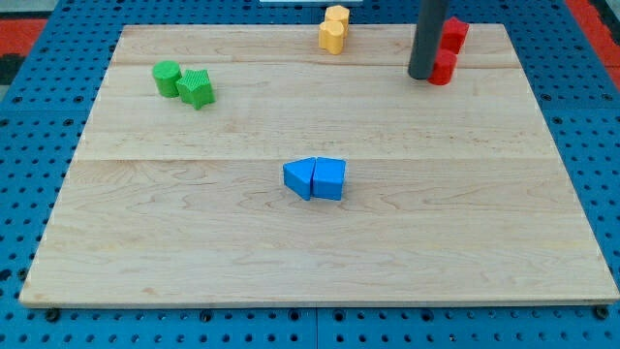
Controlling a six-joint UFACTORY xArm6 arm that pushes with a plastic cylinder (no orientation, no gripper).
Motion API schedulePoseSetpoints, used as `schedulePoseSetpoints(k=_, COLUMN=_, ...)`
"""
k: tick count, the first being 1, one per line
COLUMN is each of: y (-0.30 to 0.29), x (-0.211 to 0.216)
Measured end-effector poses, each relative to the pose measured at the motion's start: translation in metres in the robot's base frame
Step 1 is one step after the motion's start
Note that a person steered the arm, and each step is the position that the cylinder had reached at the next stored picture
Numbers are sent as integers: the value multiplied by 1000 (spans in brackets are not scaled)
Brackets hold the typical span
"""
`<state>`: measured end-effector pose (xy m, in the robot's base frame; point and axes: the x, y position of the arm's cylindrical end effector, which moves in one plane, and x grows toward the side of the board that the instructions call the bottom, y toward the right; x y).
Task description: Push the red circle into the bottom side of the red star
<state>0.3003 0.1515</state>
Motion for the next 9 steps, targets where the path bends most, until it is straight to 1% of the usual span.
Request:
schedulePoseSetpoints(k=1, y=4, x=8)
schedulePoseSetpoints(k=2, y=15, x=4)
schedulePoseSetpoints(k=3, y=42, x=17)
schedulePoseSetpoints(k=4, y=56, x=10)
schedulePoseSetpoints(k=5, y=58, x=-19)
schedulePoseSetpoints(k=6, y=60, x=-25)
schedulePoseSetpoints(k=7, y=58, x=-21)
schedulePoseSetpoints(k=9, y=27, x=-21)
